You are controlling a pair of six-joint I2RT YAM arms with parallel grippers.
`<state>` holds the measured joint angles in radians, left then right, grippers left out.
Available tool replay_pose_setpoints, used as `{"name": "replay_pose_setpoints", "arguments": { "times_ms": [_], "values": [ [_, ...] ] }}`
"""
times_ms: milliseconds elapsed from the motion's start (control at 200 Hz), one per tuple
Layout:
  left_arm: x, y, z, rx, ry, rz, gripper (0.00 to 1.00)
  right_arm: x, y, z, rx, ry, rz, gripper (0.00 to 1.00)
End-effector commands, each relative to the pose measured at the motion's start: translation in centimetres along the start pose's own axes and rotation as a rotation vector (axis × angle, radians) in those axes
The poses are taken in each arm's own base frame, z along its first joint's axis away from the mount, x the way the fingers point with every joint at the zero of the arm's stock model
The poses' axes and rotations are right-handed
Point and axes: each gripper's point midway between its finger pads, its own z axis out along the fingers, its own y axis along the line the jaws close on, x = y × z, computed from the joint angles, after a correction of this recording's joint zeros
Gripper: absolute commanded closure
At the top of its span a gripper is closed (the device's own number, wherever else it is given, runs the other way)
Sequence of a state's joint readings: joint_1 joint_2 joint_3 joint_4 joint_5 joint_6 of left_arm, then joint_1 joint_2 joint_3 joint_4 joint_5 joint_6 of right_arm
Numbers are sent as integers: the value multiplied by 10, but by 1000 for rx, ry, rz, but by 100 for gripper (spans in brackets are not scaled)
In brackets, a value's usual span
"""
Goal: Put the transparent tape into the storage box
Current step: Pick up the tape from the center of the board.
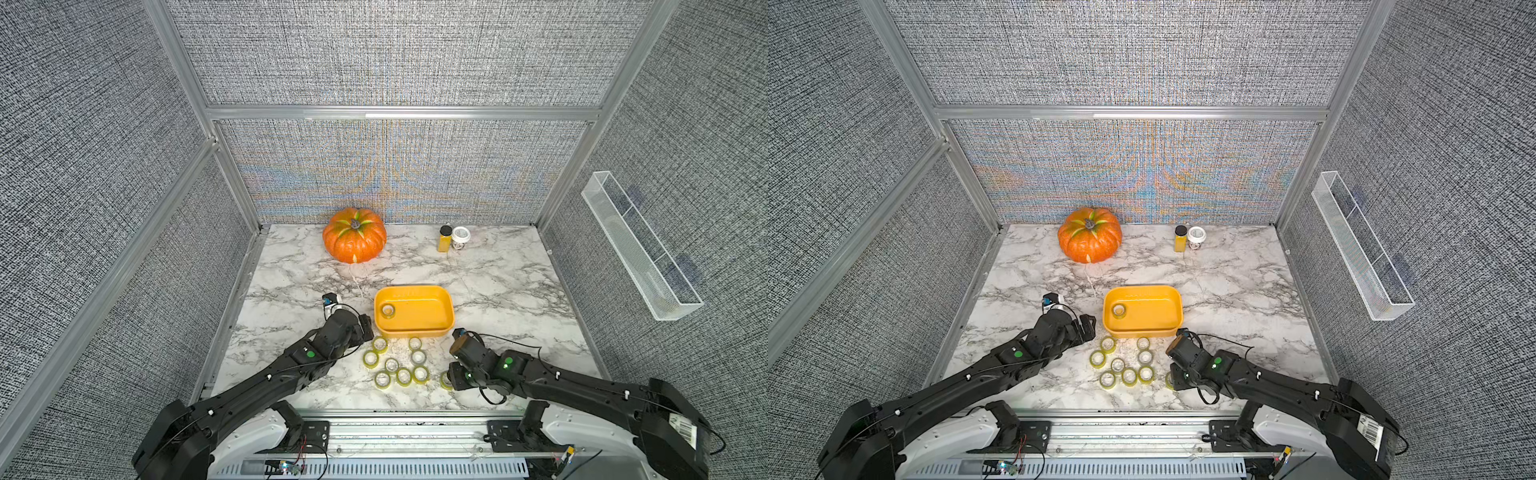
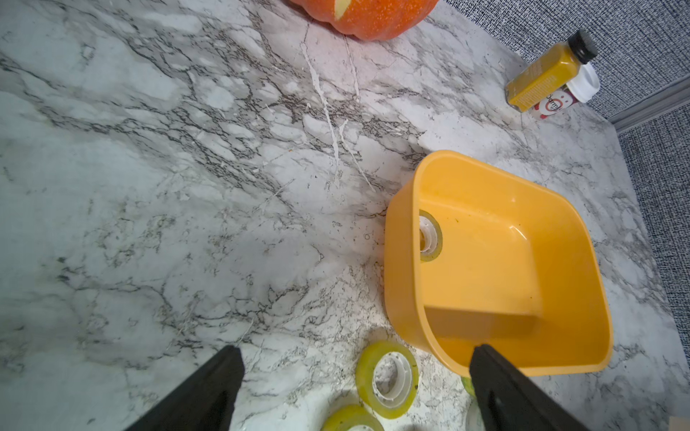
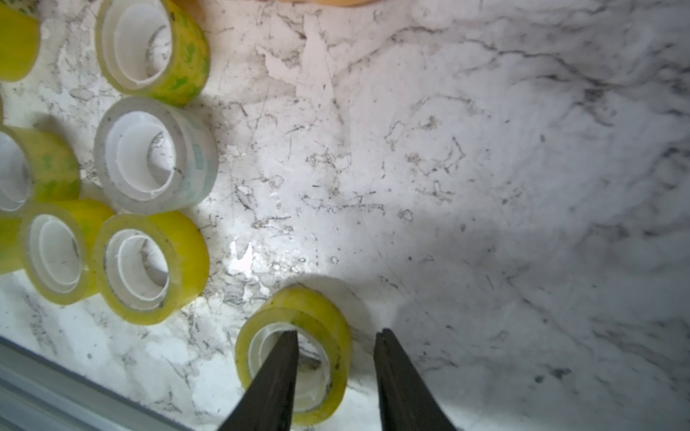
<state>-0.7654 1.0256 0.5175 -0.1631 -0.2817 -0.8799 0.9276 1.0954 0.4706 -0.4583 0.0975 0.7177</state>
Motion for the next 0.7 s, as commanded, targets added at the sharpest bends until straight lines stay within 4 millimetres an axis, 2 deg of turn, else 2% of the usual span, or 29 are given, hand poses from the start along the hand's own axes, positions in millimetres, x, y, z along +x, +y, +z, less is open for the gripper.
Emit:
{"name": "replay_pose_setpoints", "arguments": {
  "times_ms": [0,85,310,410,586,696],
  "values": [
    [-8,-4,0,3,-31,15,0,-2,-8,3,56,0,11,60],
    [-17,-5,-2,-9,-60,22,0,-1,-13,8,99,12,11,61],
    [-40,-16,-9,-1,-134,33,0,-5,-8,11,108,-4,15,61],
    [-40,-20,-8,11,-126,33,0,-4,-7,16,120,10,13,61],
    [-34,-16,-7,5,-108,26,0,-2,-24,16,221,7,39,63],
    [-30,-9,-9,2,-110,13,0,-6,-19,13,177,-20,46,64]
  ]
}}
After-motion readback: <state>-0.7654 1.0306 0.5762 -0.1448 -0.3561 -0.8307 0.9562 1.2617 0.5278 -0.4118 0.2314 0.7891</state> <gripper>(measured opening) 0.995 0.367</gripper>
